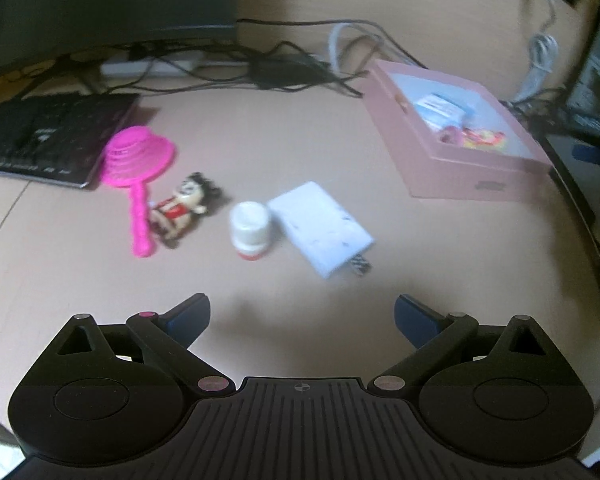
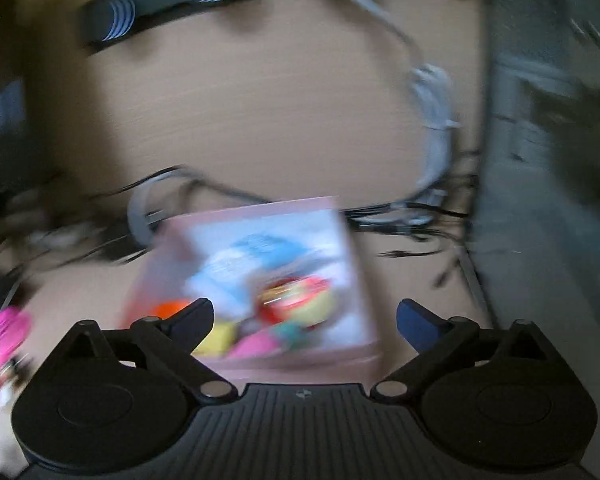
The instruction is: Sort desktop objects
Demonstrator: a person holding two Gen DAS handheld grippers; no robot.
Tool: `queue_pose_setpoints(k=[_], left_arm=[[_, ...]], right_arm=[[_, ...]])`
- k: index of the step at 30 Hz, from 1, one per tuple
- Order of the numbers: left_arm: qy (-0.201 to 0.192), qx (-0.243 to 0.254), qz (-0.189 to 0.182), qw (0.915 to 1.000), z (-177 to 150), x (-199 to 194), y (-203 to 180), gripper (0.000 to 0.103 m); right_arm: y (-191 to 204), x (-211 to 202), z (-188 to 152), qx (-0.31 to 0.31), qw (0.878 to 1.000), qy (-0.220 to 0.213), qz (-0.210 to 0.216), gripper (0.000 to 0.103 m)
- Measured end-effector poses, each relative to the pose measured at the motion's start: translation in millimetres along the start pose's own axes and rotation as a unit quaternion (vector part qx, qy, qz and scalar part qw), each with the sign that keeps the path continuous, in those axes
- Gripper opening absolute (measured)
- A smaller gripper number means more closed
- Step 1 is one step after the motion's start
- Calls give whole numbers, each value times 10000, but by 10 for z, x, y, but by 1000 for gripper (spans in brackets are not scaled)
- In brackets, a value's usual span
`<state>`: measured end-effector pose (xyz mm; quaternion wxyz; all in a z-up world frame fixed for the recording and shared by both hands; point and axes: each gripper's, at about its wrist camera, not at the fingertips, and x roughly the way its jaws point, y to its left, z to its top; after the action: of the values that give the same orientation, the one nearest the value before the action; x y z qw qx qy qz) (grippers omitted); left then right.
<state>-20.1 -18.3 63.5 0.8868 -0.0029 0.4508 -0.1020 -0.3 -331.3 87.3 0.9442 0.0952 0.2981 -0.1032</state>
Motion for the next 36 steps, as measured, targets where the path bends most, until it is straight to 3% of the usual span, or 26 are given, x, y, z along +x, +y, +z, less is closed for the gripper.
queue_pose_setpoints(k=[2,5,6,12,15,16,17,19,21,23,24,27,29,33,35,36], left_arm=[[25,99,-4,9999,-11,-8,-57,101],[26,135,41,9999,-27,-44,-67,101],[26,118,55,9999,-33,-56,-52,101],[83,-54,177,9998,-71,-65,68,101],[89,-76,184,9998,-91,-76,107,101],[89,-84,192,9997,-98,-82,128,101],[93,-108,206,9997,-103,-84,151,101],[118,-180,247,9995,-121,-81,218,101],[138,-220,298,9992,-134,-81,273,101],[145,-249,352,9990,-142,-88,330,101],[139,-260,374,9989,-148,-99,359,101],[139,-252,461,9985,-166,-126,441,101],[181,-262,571,9979,-183,-125,510,101],[192,-315,594,9976,-160,-101,608,101],[94,-302,552,9980,-113,-76,607,100],[14,-276,532,9982,-84,-56,596,96]], right_arm=[[-162,194,16,375,9989,260,84,98],[-249,331,22,966,9917,592,600,98],[-212,321,17,1021,9899,602,784,99],[10,192,-69,746,9911,595,925,100],[134,-39,-98,393,9984,58,411,96],[203,-166,-99,218,9987,-204,417,96],[301,-308,-107,6,9974,-437,569,96],[551,-458,-134,-499,9925,-504,998,96],[915,-493,-287,-1069,9843,-210,1388,89],[1252,-412,-476,-1496,9690,329,1940,63],[1440,-362,-588,-1744,9604,529,2106,59],[1891,-195,-829,-2477,9408,703,2205,59],[2087,-19,-897,-2661,9352,820,2189,62],[2203,228,-920,-2725,9308,1123,2162,60],[2161,222,-922,-2676,9299,1266,2183,47],[2127,192,-925,-2648,9305,1320,2160,47]])
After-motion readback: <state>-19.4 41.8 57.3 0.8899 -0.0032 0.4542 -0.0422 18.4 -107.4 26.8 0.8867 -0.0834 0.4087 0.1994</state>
